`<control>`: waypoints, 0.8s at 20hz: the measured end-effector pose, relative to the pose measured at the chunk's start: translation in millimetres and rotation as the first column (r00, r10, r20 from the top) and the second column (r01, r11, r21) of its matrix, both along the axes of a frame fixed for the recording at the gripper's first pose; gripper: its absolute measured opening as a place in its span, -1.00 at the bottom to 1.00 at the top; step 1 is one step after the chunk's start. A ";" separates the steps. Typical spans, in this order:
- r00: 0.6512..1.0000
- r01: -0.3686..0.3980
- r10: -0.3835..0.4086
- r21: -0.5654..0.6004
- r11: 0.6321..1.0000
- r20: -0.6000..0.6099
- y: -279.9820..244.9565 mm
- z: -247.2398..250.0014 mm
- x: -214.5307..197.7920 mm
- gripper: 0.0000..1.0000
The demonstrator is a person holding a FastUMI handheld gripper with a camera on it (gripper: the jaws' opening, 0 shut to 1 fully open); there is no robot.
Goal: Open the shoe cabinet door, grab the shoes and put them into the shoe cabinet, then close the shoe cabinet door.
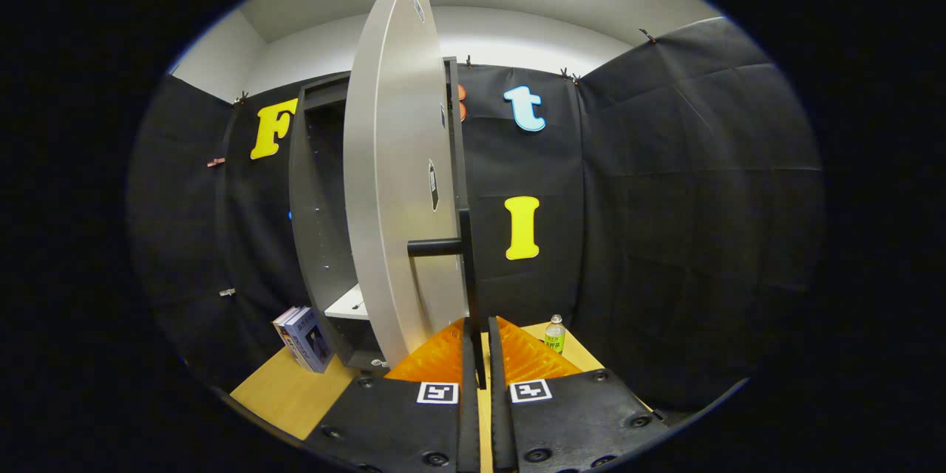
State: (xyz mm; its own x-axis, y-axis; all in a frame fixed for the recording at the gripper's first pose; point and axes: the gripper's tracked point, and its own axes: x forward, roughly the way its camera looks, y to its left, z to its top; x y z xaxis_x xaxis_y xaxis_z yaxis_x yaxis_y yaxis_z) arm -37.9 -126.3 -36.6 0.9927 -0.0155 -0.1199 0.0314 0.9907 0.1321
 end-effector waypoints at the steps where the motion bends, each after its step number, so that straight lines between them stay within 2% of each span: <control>1: 1.000 0.007 -0.007 -0.001 1.000 -0.001 -4.8 -0.5 -1.7 -0.78; 9: 0.996 0.095 -0.095 -0.011 0.995 0.001 -45.0 1.6 -40.0 -0.78; 10: 0.996 0.087 -0.087 -0.007 0.996 0.007 -41.4 4.7 -42.3 -0.77; 12: 0.996 0.092 -0.092 -0.010 0.996 -0.003 -34.5 7.1 -58.0 -0.52; 16: 0.999 0.000 0.000 -0.009 1.000 -0.053 26.9 14.8 -71.0 0.25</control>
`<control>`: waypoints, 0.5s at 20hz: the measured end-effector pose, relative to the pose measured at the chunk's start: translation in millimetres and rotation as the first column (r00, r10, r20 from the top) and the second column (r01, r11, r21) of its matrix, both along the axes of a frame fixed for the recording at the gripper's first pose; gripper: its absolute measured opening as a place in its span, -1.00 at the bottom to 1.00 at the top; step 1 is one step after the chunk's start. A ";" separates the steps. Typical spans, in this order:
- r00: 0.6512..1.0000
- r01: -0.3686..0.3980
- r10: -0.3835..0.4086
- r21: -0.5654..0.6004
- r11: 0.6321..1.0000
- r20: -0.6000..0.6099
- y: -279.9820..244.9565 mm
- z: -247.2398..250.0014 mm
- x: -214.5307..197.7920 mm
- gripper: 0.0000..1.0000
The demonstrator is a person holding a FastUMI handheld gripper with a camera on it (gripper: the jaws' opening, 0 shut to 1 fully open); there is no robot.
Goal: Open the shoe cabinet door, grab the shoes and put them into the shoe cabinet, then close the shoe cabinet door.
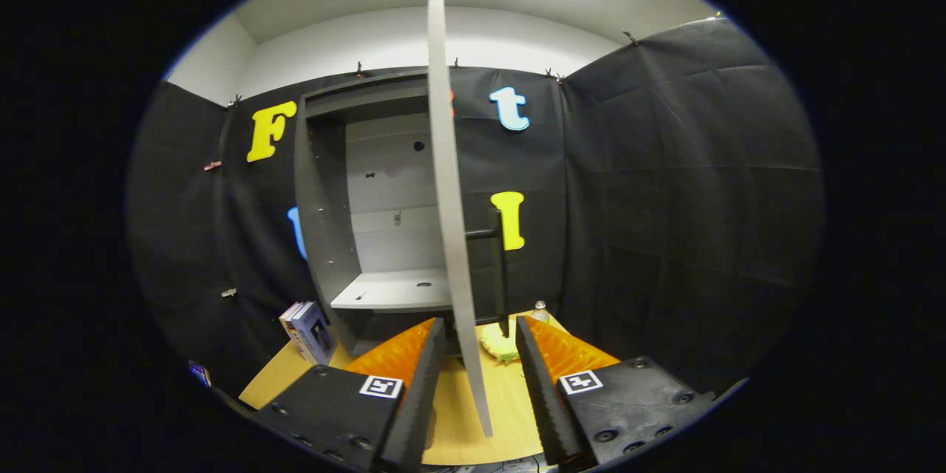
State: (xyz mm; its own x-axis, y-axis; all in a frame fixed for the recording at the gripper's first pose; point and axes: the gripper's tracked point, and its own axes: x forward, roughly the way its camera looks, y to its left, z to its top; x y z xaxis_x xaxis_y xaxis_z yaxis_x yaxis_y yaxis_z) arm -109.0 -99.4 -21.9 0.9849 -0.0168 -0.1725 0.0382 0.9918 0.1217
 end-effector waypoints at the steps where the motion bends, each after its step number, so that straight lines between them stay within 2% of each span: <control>1: 0.999 -0.034 0.034 -0.005 0.999 -0.022 19.0 -3.0 -1.5 0.34; 2: 0.997 -0.064 0.065 0.010 0.998 -0.049 38.1 -8.5 -3.5 0.52; 6: 0.961 -0.183 0.196 0.080 0.980 -0.196 111.3 -65.3 -2.7 0.98; 10: 0.903 -0.257 0.279 0.109 0.960 -0.326 156.4 -139.8 -3.8 0.99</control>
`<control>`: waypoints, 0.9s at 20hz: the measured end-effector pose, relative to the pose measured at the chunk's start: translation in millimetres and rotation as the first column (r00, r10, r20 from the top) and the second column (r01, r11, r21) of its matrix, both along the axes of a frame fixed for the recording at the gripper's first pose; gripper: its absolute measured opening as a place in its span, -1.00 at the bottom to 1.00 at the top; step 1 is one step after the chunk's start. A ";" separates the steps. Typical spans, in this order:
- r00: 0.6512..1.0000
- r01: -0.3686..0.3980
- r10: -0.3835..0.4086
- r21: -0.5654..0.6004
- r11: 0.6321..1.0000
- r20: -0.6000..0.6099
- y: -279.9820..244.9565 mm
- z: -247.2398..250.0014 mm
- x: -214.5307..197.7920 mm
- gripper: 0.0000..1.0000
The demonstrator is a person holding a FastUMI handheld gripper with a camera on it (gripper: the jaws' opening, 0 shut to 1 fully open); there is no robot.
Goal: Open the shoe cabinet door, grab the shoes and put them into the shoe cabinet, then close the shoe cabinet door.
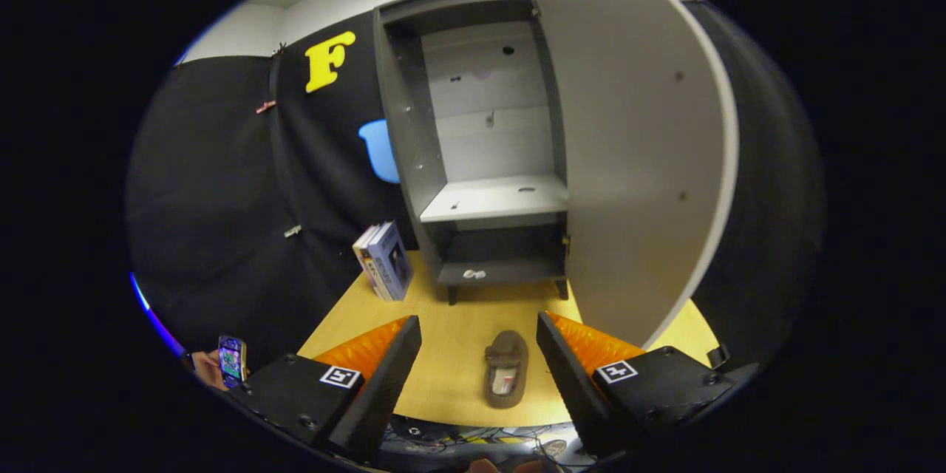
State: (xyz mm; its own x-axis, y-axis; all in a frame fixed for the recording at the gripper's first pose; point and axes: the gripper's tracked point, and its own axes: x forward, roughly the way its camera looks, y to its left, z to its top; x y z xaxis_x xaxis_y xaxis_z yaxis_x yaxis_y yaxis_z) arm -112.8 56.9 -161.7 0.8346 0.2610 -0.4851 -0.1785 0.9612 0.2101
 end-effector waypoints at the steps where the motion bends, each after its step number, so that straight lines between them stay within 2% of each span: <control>1: 0.999 -0.020 0.019 -0.014 1.000 -0.031 7.5 -20.3 0.8 0.99; 6: 0.972 -0.084 0.083 0.003 0.996 -0.218 36.9 -113.5 -1.6 0.97; 10: 0.936 -0.111 0.103 -0.003 0.994 -0.336 57.6 -176.5 -3.8 0.97; 15: 0.925 -0.072 0.012 -0.145 0.987 -0.379 42.2 -262.2 23.9 0.93; 18: 0.912 -0.045 -0.012 -0.131 0.990 -0.409 48.5 -297.9 38.5 0.66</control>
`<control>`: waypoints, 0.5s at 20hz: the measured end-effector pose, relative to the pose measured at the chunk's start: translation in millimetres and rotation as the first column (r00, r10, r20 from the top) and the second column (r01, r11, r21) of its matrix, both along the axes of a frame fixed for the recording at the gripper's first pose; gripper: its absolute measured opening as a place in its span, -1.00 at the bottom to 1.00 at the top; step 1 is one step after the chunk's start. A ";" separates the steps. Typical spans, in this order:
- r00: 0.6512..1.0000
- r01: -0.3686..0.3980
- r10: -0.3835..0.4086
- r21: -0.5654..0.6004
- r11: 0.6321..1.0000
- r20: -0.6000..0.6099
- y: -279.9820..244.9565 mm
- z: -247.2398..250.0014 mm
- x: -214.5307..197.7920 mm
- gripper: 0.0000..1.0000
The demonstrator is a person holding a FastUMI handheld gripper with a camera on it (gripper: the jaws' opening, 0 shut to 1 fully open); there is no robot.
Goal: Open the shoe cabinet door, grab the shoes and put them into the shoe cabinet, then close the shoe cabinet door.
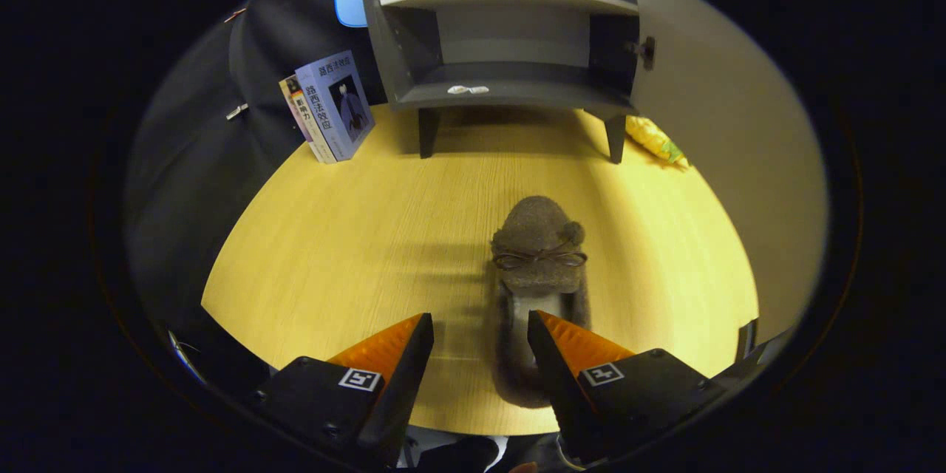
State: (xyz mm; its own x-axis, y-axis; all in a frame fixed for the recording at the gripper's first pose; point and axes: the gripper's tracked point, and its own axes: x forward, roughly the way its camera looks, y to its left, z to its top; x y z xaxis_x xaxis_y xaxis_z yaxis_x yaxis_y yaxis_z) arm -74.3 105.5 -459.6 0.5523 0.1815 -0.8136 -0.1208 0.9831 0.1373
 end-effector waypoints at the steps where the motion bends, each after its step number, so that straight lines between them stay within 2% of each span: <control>1: 1.000 0.020 -0.020 0.005 1.000 0.003 3.0 -10.7 9.2 0.66; 4: 0.996 0.078 -0.078 -0.015 0.997 0.032 2.9 -39.7 40.7 0.28; 7: 0.984 0.158 -0.151 -0.064 0.985 0.093 -7.3 -44.8 68.3 0.26; 8: 0.979 0.185 -0.177 -0.080 0.979 0.099 -14.9 -47.9 75.7 -0.07; 10: 0.975 0.211 -0.207 -0.035 0.977 0.085 -12.9 -48.4 80.7 -0.73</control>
State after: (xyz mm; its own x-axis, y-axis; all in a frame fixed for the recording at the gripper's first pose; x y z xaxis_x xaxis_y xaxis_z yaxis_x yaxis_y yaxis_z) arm 6.4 92.6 -508.0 0.6386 0.0205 -0.7693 0.0792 0.9926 0.0922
